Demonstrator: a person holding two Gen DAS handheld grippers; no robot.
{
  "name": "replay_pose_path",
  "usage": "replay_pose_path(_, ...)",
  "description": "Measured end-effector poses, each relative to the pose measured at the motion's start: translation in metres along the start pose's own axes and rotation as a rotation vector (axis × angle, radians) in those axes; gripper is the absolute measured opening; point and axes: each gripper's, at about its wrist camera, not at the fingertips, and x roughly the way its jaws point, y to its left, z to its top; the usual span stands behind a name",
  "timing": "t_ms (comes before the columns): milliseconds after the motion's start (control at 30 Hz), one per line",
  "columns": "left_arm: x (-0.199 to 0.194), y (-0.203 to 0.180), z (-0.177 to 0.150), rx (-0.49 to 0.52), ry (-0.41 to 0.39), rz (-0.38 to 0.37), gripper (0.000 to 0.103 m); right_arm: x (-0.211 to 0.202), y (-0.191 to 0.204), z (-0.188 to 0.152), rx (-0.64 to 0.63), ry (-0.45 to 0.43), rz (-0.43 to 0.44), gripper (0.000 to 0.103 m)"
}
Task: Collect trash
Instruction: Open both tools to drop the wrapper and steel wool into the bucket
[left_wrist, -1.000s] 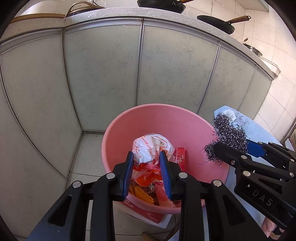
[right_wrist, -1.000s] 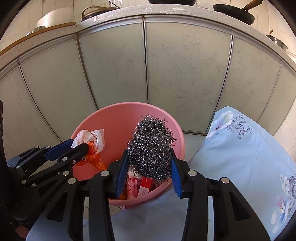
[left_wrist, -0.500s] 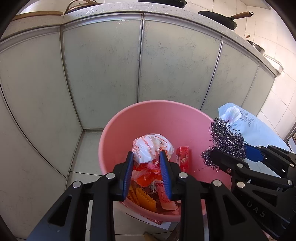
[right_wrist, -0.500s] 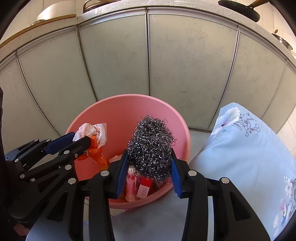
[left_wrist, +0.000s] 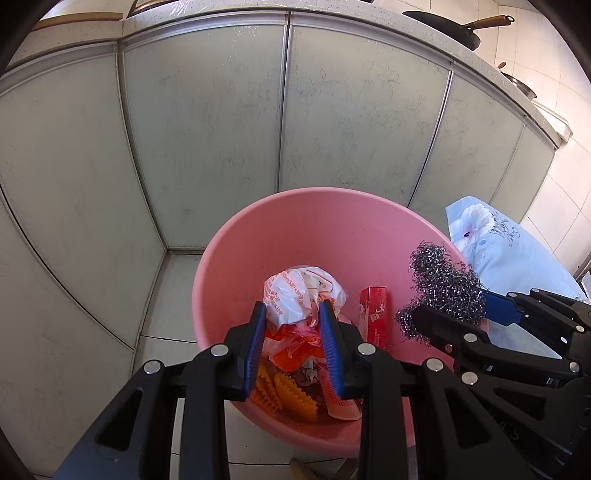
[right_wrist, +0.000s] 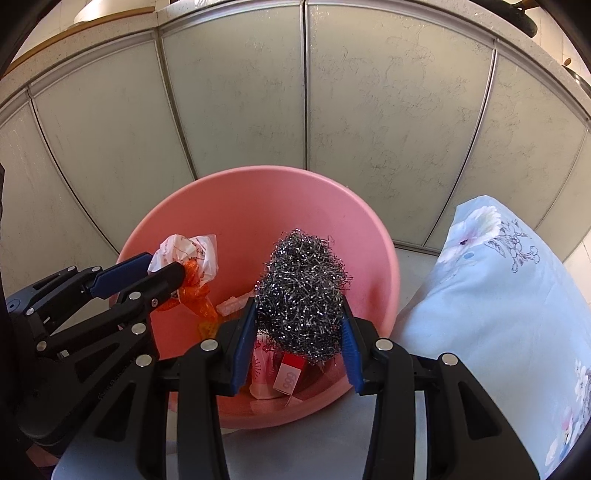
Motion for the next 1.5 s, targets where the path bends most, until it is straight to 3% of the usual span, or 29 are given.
replay_pose_path(233,0.006,0.001,0.006,0.009,0.016,-0.005,0.032,0.016,-0.003,0.0,0.005,0.057,0.017,0.045)
replay_pose_path(467,0.004,0.007,0.006,-0.012,0.019,-0.012,0.042,0.019,-0.011,0.001,0.019,0.047,0.033,0.048)
replay_pose_path(900,-0.003,0.01,0.009,-0.032,0.009,-0.032,0.046,0.019,-0.016,0.006,0.028,0.036,0.046,0.05)
replay_pose_path(1033,-0.006,0.012,0.009,-0.035,0.005,-0.034,0.058,0.018,-0.017,0.007,0.04,0.045,0.043,0.05)
replay_pose_path(1167,-0.01,0.013,0.009,-0.041,-0.001,-0.037,0.061,0.017,-0.016,0.009,0.035,0.048,0.046,0.052)
replay_pose_path(1500,-0.019,0.015,0.009,-0.04,-0.015,-0.044,0.067,0.005,-0.013,0.006,0.005,-0.028,0.022,0.053)
